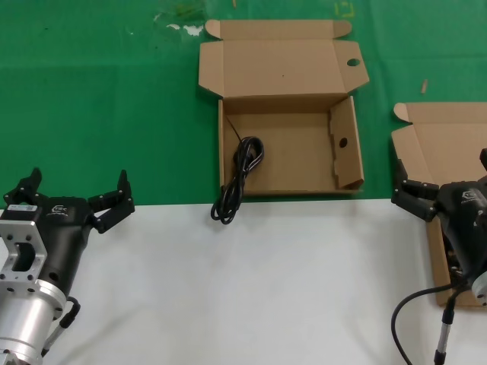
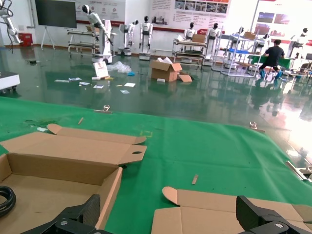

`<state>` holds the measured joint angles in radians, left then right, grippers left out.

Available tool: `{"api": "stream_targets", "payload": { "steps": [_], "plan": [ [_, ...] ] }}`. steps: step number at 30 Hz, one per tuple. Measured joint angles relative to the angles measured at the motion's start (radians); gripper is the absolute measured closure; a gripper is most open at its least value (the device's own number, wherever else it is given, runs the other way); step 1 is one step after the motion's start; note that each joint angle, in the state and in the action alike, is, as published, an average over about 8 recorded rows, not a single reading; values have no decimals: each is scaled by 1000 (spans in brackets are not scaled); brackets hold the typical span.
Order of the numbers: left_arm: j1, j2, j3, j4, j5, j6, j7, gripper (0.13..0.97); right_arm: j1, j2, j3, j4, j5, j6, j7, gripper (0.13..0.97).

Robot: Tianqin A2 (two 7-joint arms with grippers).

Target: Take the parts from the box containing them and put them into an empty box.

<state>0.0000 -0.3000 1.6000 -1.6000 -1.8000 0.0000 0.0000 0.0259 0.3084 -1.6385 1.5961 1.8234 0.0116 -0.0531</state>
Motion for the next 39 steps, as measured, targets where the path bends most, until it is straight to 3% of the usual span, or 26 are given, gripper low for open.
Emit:
{"api": "stream_targets", "payload": {
  "steps": [39],
  "plan": [
    [0, 0, 0, 0, 0, 0, 0, 132, 0, 0, 0, 0, 0, 0, 0, 129]
  ]
}}
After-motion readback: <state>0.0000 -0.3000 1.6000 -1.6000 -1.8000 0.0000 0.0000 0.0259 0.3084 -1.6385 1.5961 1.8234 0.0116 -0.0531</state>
